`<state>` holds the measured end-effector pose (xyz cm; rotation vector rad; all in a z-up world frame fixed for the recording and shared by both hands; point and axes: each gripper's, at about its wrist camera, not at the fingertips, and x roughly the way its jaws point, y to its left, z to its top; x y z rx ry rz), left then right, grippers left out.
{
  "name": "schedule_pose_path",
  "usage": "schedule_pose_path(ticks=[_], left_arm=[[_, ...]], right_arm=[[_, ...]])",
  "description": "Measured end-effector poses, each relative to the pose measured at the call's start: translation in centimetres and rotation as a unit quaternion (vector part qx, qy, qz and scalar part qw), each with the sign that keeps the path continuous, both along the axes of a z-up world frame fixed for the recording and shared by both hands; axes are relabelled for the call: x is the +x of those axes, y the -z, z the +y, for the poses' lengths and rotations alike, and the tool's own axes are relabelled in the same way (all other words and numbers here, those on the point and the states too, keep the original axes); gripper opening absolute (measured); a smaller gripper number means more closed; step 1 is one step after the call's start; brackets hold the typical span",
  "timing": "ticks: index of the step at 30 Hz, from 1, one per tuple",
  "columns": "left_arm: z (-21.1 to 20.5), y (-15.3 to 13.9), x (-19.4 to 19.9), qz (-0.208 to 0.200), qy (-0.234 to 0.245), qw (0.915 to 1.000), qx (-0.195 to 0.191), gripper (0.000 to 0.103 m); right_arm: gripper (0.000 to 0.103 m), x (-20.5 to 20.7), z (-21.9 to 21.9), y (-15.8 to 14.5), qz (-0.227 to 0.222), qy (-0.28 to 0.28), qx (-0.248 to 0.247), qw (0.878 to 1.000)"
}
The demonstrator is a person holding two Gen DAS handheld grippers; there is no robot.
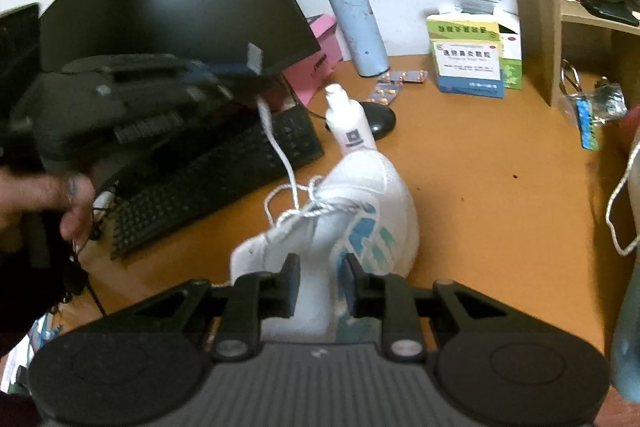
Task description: Lace up shoes with both hands
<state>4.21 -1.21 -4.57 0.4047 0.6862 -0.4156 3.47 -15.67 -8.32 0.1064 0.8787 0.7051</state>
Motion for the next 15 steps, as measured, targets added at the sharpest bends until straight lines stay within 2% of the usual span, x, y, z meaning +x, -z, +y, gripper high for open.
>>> schedule_pose_path(ticks=[6,10,15], left_arm=[[-1.6,3.8,-0.3,0.077,0.007,0.9966,0.030,0.001],[-1.9,5.3,0.4,0.104,-0.015,0.9933,0.048,0.001],[-2.4,6.1,1.0,0.114,-0.020,0.9917,0.057,0.001]], right_arm=[[0.019,-0.1,-1.1,0.6,-0.004,0.019,0.007,1.000],[0.019,0.0,-1.7,1.0,0.002,0.024,0.023,0.999],[0.020,0.2,-2.0,1.1,0.004,0.022,0.031,0.999]])
